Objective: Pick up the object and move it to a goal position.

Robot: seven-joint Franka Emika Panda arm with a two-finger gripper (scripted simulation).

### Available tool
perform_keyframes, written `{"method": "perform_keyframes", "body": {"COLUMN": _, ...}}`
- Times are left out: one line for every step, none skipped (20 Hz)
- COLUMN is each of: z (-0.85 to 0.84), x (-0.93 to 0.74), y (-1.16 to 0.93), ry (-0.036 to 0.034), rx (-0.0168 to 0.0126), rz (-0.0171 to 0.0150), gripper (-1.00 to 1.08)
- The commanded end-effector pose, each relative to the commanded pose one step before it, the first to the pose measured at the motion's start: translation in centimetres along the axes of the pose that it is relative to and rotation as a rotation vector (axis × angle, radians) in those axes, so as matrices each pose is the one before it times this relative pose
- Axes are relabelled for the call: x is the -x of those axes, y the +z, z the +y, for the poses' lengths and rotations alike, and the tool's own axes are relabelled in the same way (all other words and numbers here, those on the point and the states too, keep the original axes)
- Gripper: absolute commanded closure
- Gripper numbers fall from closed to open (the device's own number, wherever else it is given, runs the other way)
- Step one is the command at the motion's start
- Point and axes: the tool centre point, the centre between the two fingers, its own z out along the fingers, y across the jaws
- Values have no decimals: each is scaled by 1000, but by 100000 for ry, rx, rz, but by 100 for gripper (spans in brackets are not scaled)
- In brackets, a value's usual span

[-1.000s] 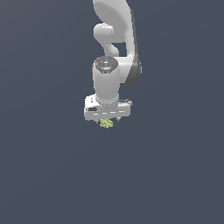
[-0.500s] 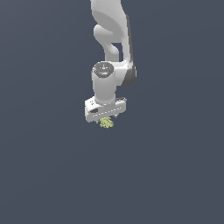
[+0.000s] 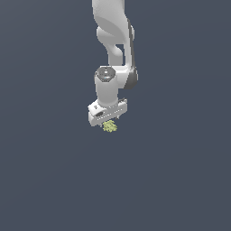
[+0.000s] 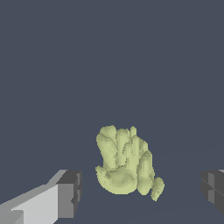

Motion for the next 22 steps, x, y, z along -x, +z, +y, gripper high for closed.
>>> {"method": "perform_keyframes", "body": {"z": -129, "x": 292, "y": 251, "ry": -2068, "rx": -77, "rz": 37, "gripper": -92}}
{"method": "perform_keyframes", "body": {"z": -30, "x": 71, "y": 61, "ry": -457, "rx": -25, "rz": -1, "gripper": -92}}
{"method": "perform_keyframes", "body": {"z": -24, "x": 50, "y": 44, "ry": -331, "rx": -18, "rz": -1, "gripper": -92}}
{"method": "perform_keyframes", "body": {"z": -13, "x": 31, "y": 26, "ry": -195, "rx": -11, "rz": 0, "gripper": -92}}
{"method": "perform_keyframes", "body": {"z": -6, "x": 9, "y": 9, "ry": -69, "rx": -4, "rz": 0, "gripper": -92}}
{"method": "perform_keyframes", "body": {"z": 29, "x": -44, "y": -37, "ry": 441, "rx": -2, "rz": -37, "gripper": -92}}
{"method": "perform_keyframes", "body": {"z": 1, "x": 2, "y": 34, "ry": 0, "rx": 0, "rz": 0, "gripper": -92}}
{"method": "perform_keyframes", "body": {"z": 2, "x": 6, "y": 101, "ry": 0, "rx": 0, "rz": 0, "gripper": -92}}
{"method": "perform_keyframes", "body": {"z": 3, "x": 11, "y": 168, "ry": 0, "rx": 0, "rz": 0, "gripper": -92}}
{"method": "perform_keyframes", "body": {"z": -27, "x": -6, "y": 232, "ry": -69, "rx": -2, "rz": 6, "gripper": -92}}
{"method": "perform_keyframes", "body": {"z": 4, "x": 20, "y": 300, "ry": 0, "rx": 0, "rz": 0, "gripper": -92}}
{"method": "perform_keyframes", "body": {"z": -17, "x": 10, "y": 363, "ry": -49, "rx": -2, "rz": 5, "gripper": -92}}
{"method": "perform_keyframes", "body": {"z": 5, "x": 29, "y": 427, "ry": 0, "rx": 0, "rz": 0, "gripper": -92}}
{"method": "perform_keyframes", "body": {"z": -37, "x": 4, "y": 486, "ry": -97, "rx": -6, "rz": 10, "gripper": -92}}
{"method": "perform_keyframes", "body": {"z": 8, "x": 35, "y": 545, "ry": 0, "rx": 0, "rz": 0, "gripper": -92}}
{"method": "perform_keyframes", "body": {"z": -33, "x": 2, "y": 521, "ry": -97, "rx": -5, "rz": 10, "gripper": -92}}
{"method": "perform_keyframes", "body": {"z": 12, "x": 22, "y": 459, "ry": 0, "rx": 0, "rz": 0, "gripper": -92}}
{"method": "perform_keyframes", "body": {"z": -16, "x": -8, "y": 391, "ry": -69, "rx": 0, "rz": 5, "gripper": -92}}
{"method": "perform_keyframes", "body": {"z": 17, "x": 5, "y": 326, "ry": 0, "rx": 0, "rz": 0, "gripper": -92}}
{"method": "perform_keyframes", "body": {"z": -13, "x": -24, "y": 257, "ry": -69, "rx": 9, "rz": 2, "gripper": -92}}
{"method": "perform_keyframes", "body": {"z": 18, "x": -8, "y": 197, "ry": 0, "rx": 0, "rz": 0, "gripper": -92}}
{"method": "perform_keyframes", "body": {"z": 15, "x": -9, "y": 137, "ry": 0, "rx": 0, "rz": 0, "gripper": -92}}
